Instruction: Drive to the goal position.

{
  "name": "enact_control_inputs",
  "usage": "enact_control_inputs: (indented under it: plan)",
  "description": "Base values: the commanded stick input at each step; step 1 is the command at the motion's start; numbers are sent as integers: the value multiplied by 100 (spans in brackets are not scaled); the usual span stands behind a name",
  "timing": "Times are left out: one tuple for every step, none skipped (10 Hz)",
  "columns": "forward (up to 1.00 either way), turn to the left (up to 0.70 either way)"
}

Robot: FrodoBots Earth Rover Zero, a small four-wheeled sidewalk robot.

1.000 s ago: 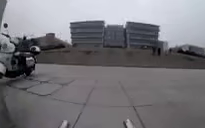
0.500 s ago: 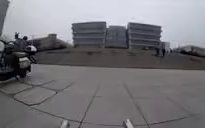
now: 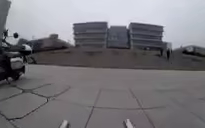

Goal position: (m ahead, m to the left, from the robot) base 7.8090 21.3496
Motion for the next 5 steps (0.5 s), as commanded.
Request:
enact_control_inputs:
  plan:
    - [85,-2]
    - [85,-2]
    - [85,0]
    - [85,19]
    - [85,32]
